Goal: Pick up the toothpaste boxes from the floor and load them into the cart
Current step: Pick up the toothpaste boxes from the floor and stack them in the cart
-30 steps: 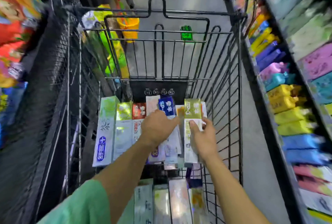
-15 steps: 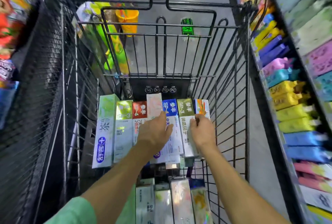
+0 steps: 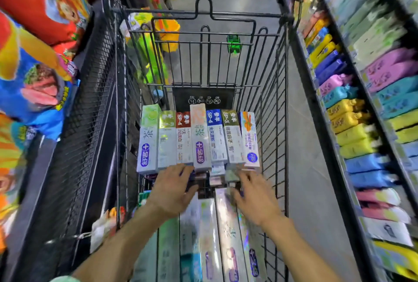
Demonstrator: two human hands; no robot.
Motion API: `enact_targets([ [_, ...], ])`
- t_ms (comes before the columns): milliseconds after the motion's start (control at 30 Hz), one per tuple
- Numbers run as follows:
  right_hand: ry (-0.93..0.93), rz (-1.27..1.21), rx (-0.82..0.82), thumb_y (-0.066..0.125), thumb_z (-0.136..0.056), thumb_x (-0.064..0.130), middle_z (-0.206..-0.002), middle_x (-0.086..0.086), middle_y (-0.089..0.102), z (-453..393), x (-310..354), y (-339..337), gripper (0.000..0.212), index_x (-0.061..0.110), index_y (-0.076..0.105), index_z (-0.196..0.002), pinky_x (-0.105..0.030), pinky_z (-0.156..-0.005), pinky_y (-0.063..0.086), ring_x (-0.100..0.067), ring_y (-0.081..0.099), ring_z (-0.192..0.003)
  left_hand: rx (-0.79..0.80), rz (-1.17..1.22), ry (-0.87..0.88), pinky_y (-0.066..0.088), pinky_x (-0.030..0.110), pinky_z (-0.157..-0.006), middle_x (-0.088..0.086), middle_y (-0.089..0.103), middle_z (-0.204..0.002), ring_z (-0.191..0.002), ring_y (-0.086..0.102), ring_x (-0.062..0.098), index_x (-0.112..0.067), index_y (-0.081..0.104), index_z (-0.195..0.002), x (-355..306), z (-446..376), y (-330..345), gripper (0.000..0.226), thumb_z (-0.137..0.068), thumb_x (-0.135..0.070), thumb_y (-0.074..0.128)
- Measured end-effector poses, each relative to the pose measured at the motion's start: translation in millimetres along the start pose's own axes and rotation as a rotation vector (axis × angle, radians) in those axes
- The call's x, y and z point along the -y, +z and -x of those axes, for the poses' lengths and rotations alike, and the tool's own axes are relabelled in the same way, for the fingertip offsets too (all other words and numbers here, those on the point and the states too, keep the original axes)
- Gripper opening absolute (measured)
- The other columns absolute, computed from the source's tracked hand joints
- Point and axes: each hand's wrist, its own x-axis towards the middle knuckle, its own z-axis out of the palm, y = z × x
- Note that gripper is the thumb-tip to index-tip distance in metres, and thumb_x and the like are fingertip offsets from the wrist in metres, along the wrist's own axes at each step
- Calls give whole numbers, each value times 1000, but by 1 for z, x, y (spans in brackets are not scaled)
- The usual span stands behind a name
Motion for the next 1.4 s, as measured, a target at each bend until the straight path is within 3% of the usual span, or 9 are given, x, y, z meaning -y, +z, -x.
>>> enact_targets([
  [100,-1,102,22,33,-88,53,-120,-10,64,60,2,18,56,20,61,-122,-47,-87,52,-33,60,-104,-42,-38,5,55,43,-77,6,67,-106,-93,65,32,-13,63,-118,-10,53,16,54,-86,-53,47],
  [200,-11,146,93,21,-87,56,-124,-9,60,112,8,37,66,21,58,-128,-45,-95,46,-33,55,-113,-12,-90,-8,55,44,-86,8,69,-114,-100,65,32,-13,64,-123,-25,107,32,58,-89,-55,45],
  [333,-15,178,133,14,-88,58,-132,-9,55,175,18,58,71,23,51,-136,-44,-103,40,-33,49,-122,-10,-147,-23,57,45,-84,9,71,-113,-98,68,32,-12,69,-118,-47,177,54,60,-89,-57,42],
  [467,21,164,96,6,-88,57,-118,-7,61,227,24,79,69,24,58,-120,-41,-96,39,-32,55,-111,27,-203,-158,55,46,-90,10,72,-119,-105,68,31,-14,70,-121,-53,233,86,69,-97,-63,27],
  [633,32,217,10,35,-92,58,-99,-12,67,257,26,106,53,18,69,-98,-45,-90,48,-35,60,-93,-22,-203,-179,50,44,-95,10,67,-128,-116,62,29,-11,64,-129,-55,259,97,71,-100,-56,19],
  [867,42,229,-124,20,-97,55,-106,-6,67,273,29,123,60,21,69,-106,-43,-97,43,-32,57,-98,-169,-180,-116,50,41,-84,4,70,-106,-92,63,27,-13,66,-120,-59,291,110,62,-100,-53,23],
  [1067,82,244,-171,24,-99,52,-106,-5,68,302,33,137,55,22,70,-106,-41,-101,37,-30,55,-100,-330,-203,-47,45,41,-68,7,63,-78,-72,58,31,-10,68,-93,-62,315,128,48,-100,-47,38],
  [1200,128,227,-149,4,-93,59,-116,-2,66,328,38,144,76,23,66,-117,-40,-113,28,-28,52,-110,-303,-194,-51,45,41,-69,8,62,-75,-70,57,33,-11,66,-87,-68,336,135,48,-98,-48,36],
  [1400,195,199,-190,12,-96,61,-111,-5,69,375,45,170,71,18,66,-113,-43,-119,27,-28,56,-111,-261,-211,-60,46,40,-72,5,62,-75,-73,58,30,-15,64,-86,-77,376,148,50,-98,-51,31],
])
